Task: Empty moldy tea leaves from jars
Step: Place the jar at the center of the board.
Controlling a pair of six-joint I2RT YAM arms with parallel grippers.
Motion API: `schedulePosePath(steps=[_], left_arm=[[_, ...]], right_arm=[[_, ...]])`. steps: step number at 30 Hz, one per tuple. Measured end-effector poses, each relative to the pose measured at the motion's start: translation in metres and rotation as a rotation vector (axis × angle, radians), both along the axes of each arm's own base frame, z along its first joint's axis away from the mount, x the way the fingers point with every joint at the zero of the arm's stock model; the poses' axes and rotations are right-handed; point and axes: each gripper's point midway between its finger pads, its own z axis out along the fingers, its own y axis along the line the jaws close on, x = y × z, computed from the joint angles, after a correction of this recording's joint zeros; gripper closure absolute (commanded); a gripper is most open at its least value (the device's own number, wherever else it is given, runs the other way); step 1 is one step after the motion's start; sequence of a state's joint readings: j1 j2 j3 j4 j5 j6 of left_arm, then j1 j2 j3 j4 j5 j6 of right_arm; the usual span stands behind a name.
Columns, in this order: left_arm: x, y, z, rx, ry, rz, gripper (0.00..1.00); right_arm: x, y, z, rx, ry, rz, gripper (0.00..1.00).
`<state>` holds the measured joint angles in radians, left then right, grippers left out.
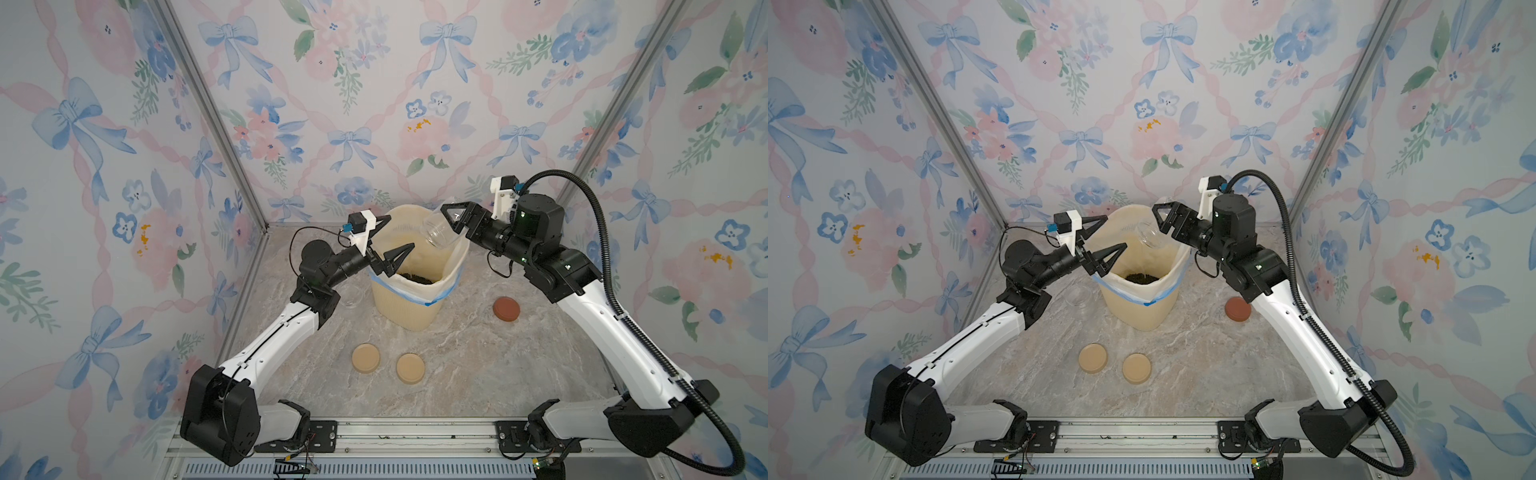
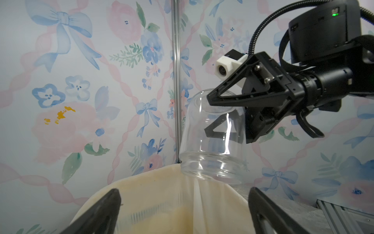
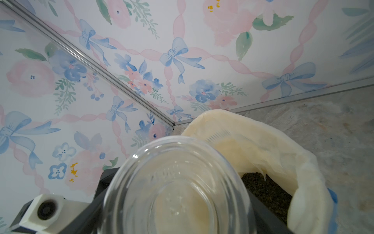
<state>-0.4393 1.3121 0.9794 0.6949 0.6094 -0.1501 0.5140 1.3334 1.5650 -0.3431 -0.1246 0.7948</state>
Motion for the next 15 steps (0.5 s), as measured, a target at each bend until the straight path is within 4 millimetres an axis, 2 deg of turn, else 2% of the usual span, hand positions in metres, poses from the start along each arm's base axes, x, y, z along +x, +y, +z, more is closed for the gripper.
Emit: schedulePosePath(steps=[6,10,15], left_arm=[[-0.012,-0.037,0.006,0.03,-0.095,-0.073,0.02],[-0.014,-0.052,0.006,0.034,-0.125,-0.088,0.02],[-0.005,-0.062,-0.002,0.043,-0.134,-0.074,0.02]], right_arm=[[0.0,-0.008,-0.011,0.147,0.079,-0.038,0.32],[-0.001,-0.01,-0.014,0.219,0.107,-0.054,0.32],[-0.001,-0.016,-0.007,0.302,0.121,-0.065,0.32]])
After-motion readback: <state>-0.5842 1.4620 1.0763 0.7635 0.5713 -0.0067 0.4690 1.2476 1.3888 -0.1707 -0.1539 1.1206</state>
